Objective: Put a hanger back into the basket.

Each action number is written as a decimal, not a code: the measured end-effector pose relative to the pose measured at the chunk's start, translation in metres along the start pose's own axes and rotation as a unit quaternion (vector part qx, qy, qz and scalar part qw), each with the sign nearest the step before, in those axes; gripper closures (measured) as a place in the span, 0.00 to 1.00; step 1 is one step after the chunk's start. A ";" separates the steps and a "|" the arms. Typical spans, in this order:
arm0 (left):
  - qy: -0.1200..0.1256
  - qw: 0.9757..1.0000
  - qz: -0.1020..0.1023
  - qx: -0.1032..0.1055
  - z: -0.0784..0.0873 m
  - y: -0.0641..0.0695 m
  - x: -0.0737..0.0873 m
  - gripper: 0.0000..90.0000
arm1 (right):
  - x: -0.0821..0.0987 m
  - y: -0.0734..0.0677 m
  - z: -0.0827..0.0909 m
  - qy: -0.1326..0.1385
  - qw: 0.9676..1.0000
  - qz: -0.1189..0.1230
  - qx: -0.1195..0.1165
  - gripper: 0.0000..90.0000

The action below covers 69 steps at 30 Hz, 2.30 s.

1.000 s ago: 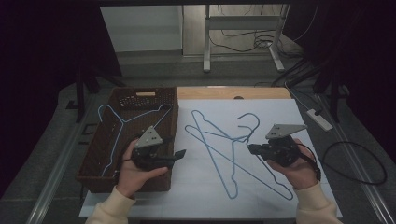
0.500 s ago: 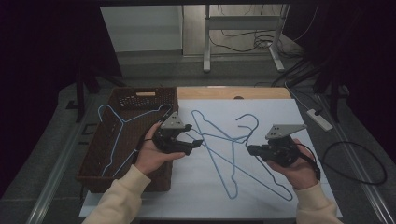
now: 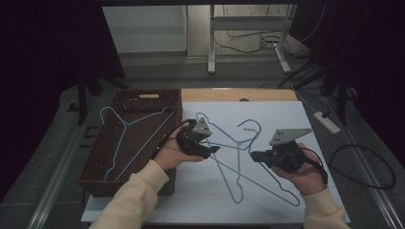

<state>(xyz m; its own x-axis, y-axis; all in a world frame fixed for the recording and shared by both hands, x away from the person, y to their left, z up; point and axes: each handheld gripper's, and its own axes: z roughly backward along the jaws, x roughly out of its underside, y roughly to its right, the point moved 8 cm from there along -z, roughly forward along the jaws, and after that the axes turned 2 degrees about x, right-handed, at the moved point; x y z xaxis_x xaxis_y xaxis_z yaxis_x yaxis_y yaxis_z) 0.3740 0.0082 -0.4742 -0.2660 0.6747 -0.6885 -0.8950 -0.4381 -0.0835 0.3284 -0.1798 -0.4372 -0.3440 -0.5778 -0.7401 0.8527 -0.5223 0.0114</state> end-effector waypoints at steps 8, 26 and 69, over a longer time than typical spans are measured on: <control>-0.037 0.998 -0.047 -0.008 -0.004 0.009 0.004 0.81 | 0.001 0.004 0.002 0.002 1.000 -0.005 0.008 0.98; -0.026 0.998 -0.050 0.011 0.022 0.039 0.008 0.96 | 0.000 0.024 0.002 0.050 0.996 -0.032 0.061 0.85; 0.172 0.956 0.208 -0.113 0.161 -0.021 0.094 0.97 | 0.024 0.055 -0.020 0.104 0.984 -0.084 0.114 0.38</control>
<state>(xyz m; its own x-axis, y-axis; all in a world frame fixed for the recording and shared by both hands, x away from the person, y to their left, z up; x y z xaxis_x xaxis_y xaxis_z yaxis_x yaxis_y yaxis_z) 0.3106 0.1760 -0.4212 -0.4144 0.1960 -0.8888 -0.6268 -0.7694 0.1226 0.3748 -0.2102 -0.4680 -0.3634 -0.3428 -0.8663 0.6727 -0.7398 0.0106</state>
